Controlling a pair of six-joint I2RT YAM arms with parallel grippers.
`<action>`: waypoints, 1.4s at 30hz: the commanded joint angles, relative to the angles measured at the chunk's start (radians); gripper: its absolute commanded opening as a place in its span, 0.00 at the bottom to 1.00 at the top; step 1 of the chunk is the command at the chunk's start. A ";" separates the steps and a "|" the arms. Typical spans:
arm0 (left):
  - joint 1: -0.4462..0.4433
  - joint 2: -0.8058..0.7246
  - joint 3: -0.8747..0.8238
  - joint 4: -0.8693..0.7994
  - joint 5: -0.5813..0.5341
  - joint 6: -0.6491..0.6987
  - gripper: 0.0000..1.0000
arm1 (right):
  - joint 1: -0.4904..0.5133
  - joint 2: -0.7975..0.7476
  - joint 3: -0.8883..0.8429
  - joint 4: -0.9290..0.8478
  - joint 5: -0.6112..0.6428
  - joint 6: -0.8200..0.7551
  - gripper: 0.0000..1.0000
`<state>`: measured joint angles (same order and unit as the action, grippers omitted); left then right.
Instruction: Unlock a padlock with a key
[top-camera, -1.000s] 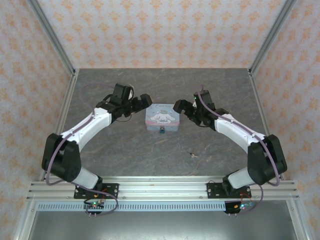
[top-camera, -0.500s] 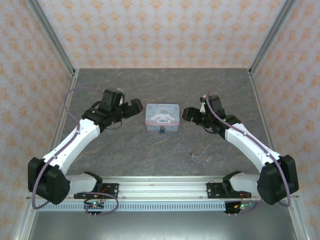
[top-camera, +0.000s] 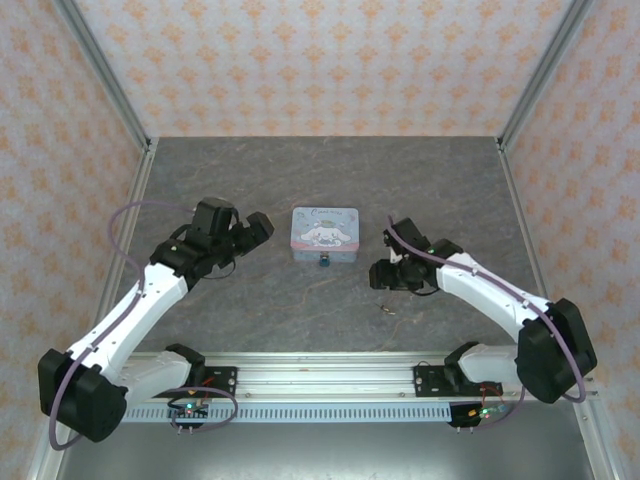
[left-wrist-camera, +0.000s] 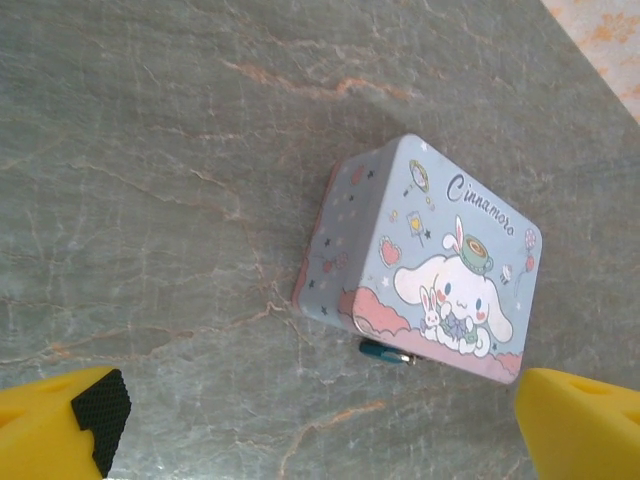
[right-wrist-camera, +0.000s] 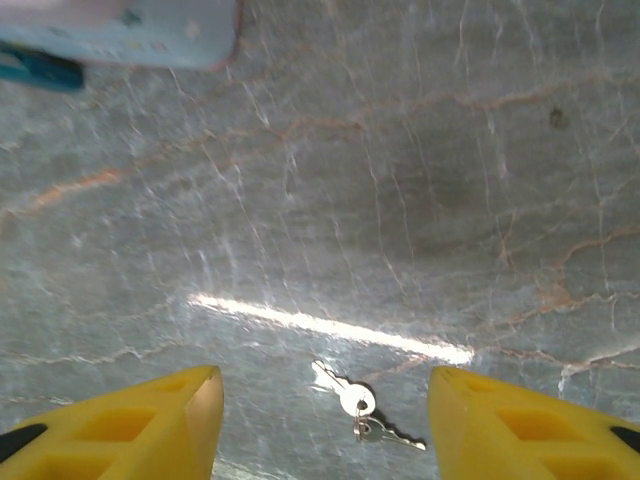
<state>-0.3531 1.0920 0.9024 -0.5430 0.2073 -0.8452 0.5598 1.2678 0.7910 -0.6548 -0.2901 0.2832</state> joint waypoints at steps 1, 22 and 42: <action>-0.028 0.056 0.062 -0.054 0.040 -0.001 1.00 | 0.028 0.029 -0.035 -0.003 0.036 0.007 0.54; -0.147 0.185 0.092 0.074 0.091 -0.021 1.00 | 0.119 0.178 -0.056 0.022 0.089 0.013 0.45; -0.147 0.196 0.078 0.087 0.099 -0.029 1.00 | 0.180 0.184 -0.091 0.020 0.086 0.087 0.41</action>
<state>-0.4911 1.2812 0.9680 -0.4812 0.3023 -0.8650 0.7181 1.4536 0.7307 -0.6220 -0.1967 0.3321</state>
